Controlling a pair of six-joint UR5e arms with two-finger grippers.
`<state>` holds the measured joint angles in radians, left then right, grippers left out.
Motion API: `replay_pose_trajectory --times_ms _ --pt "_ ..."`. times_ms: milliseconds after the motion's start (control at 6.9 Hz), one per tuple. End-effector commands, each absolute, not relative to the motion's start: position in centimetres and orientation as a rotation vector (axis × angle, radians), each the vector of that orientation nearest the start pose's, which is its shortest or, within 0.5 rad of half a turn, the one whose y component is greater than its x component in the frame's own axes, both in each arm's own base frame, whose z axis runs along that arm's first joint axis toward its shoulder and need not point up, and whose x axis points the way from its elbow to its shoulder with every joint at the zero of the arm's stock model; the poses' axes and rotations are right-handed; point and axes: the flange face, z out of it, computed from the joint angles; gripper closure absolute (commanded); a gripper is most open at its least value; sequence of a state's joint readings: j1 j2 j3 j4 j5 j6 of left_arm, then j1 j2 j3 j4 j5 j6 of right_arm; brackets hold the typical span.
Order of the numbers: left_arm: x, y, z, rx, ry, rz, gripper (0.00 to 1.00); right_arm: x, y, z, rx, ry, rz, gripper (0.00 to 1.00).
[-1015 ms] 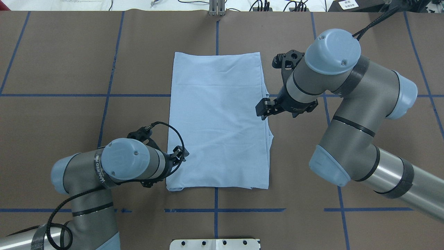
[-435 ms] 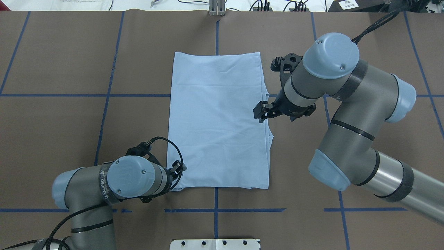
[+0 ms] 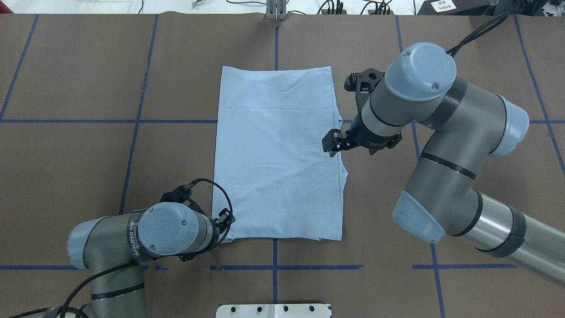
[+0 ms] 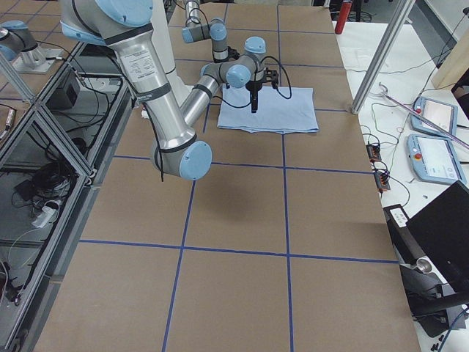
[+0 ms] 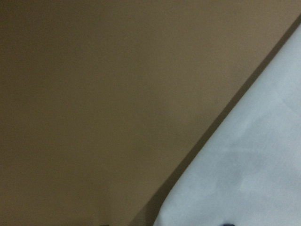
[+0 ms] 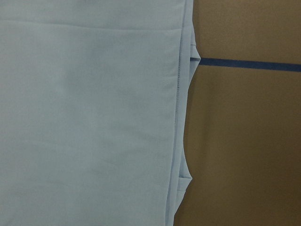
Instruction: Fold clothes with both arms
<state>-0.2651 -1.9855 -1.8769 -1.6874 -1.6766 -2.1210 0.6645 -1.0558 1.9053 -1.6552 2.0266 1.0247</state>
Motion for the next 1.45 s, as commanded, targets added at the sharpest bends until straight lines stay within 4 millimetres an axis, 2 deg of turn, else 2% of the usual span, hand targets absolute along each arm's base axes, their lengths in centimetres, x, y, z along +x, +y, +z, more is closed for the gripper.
replay_pose_trajectory --times_ms 0,290,435,725,870,1015,1305 --pt "55.5 -27.6 28.4 -0.225 0.833 -0.721 0.55 -41.9 -44.2 23.4 0.071 -0.862 -0.063 0.0" --pt "55.4 -27.6 28.4 -0.223 0.835 -0.72 0.91 -41.9 -44.2 23.5 0.071 -0.861 -0.062 0.0" --pt "55.3 -27.5 28.4 -0.222 0.836 -0.719 1.0 -41.9 -44.1 23.6 0.07 -0.859 -0.065 0.0" --pt "54.7 -27.2 27.2 -0.22 0.863 -0.696 1.0 -41.9 -44.1 23.5 0.07 -0.861 -0.062 0.0" --pt "54.1 -26.1 26.2 -0.221 0.888 -0.661 1.0 -42.5 -43.2 23.4 0.043 -0.866 -0.031 0.0" --pt "53.9 -25.6 25.8 -0.201 0.884 -0.608 1.0 -43.8 -41.7 23.5 0.008 -0.857 0.036 0.0" --pt "53.8 -25.5 25.1 -0.178 0.898 -0.554 1.0 -47.1 -36.2 22.4 -0.041 -0.856 0.193 0.0"
